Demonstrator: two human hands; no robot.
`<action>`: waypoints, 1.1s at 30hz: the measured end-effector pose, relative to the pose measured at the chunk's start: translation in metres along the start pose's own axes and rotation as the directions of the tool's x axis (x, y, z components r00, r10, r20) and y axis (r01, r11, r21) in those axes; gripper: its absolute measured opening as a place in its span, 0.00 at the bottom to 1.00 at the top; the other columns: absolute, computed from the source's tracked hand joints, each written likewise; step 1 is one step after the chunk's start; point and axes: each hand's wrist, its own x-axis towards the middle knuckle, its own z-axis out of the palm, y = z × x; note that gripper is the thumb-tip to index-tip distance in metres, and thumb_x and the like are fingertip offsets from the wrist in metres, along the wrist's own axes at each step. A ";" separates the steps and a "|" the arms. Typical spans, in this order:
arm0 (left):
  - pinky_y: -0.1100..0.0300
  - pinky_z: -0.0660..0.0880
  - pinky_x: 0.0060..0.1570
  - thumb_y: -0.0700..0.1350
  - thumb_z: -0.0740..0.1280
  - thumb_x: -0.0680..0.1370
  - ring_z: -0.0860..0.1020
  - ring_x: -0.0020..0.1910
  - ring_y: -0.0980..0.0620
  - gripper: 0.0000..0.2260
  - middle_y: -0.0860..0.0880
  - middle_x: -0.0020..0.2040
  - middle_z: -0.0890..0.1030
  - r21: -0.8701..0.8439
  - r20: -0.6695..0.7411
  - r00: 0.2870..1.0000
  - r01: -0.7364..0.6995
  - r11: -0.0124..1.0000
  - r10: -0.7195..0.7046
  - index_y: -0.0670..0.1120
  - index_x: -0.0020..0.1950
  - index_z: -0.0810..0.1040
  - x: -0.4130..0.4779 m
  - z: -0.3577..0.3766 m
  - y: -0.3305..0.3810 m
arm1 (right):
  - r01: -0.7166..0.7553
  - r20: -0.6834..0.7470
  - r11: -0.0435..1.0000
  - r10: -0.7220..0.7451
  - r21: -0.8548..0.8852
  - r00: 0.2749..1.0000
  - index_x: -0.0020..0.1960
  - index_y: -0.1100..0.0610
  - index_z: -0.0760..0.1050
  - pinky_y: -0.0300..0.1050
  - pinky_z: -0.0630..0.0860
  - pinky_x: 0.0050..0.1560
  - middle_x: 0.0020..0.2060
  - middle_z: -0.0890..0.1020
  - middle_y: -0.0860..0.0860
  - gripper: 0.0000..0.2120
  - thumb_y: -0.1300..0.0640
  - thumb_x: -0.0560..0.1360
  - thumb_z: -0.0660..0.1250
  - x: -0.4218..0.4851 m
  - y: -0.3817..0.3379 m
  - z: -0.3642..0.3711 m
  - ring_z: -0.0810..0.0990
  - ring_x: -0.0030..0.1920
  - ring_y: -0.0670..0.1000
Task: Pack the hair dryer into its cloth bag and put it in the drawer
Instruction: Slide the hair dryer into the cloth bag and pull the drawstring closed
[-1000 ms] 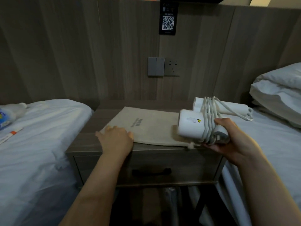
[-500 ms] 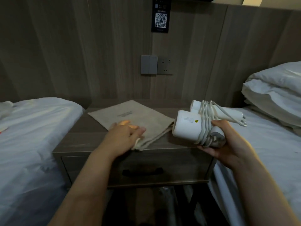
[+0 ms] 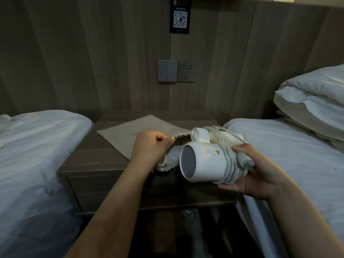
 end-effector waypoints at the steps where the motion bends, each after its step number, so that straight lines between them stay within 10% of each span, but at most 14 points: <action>1: 0.56 0.73 0.36 0.50 0.68 0.75 0.78 0.31 0.50 0.12 0.45 0.32 0.81 -0.013 -0.030 0.999 -0.021 1.000 0.021 0.44 0.37 0.82 -0.002 0.001 0.003 | -0.011 0.011 1.000 0.011 -0.024 1.000 0.56 0.56 0.80 0.55 0.81 0.35 0.48 0.84 0.58 0.38 0.51 0.46 0.80 0.000 0.001 0.000 0.85 0.42 0.61; 9: 0.60 0.71 0.41 0.49 0.69 0.74 0.77 0.38 0.57 0.07 0.53 0.36 0.82 -0.025 -0.085 0.979 -0.188 0.982 0.185 0.48 0.40 0.83 -0.010 -0.004 0.023 | -0.052 -0.012 0.992 0.051 -0.115 0.999 0.56 0.57 0.80 0.58 0.82 0.41 0.49 0.83 0.59 0.31 0.49 0.54 0.75 0.000 0.001 0.015 0.82 0.46 0.59; 16: 0.61 0.72 0.40 0.47 0.67 0.76 0.76 0.41 0.56 0.04 0.53 0.39 0.79 0.092 0.222 0.963 -0.177 0.980 0.154 0.51 0.43 0.81 -0.013 -0.019 0.026 | 0.059 -0.275 0.996 -0.037 0.070 0.961 0.61 0.51 0.76 0.56 0.81 0.40 0.51 0.82 0.53 0.19 0.50 0.71 0.66 0.005 -0.002 0.019 0.81 0.47 0.57; 25: 0.60 0.71 0.40 0.46 0.67 0.75 0.75 0.38 0.55 0.05 0.53 0.37 0.77 -0.040 -0.083 0.970 -0.232 0.972 0.228 0.49 0.38 0.76 -0.019 0.012 0.034 | 0.105 -0.357 0.985 -0.149 -0.139 0.922 0.61 0.52 0.73 0.57 0.81 0.43 0.52 0.82 0.57 0.20 0.51 0.70 0.68 0.021 0.013 0.035 0.82 0.43 0.56; 33: 0.59 0.71 0.47 0.44 0.66 0.76 0.74 0.44 0.55 0.03 0.53 0.41 0.77 -0.051 -0.041 0.884 -0.468 0.882 0.466 0.47 0.43 0.78 -0.019 0.023 0.034 | 0.135 -0.374 0.980 -0.182 -0.147 0.910 0.61 0.53 0.73 0.54 0.82 0.42 0.53 0.83 0.57 0.21 0.49 0.69 0.69 0.030 0.014 0.043 0.83 0.49 0.56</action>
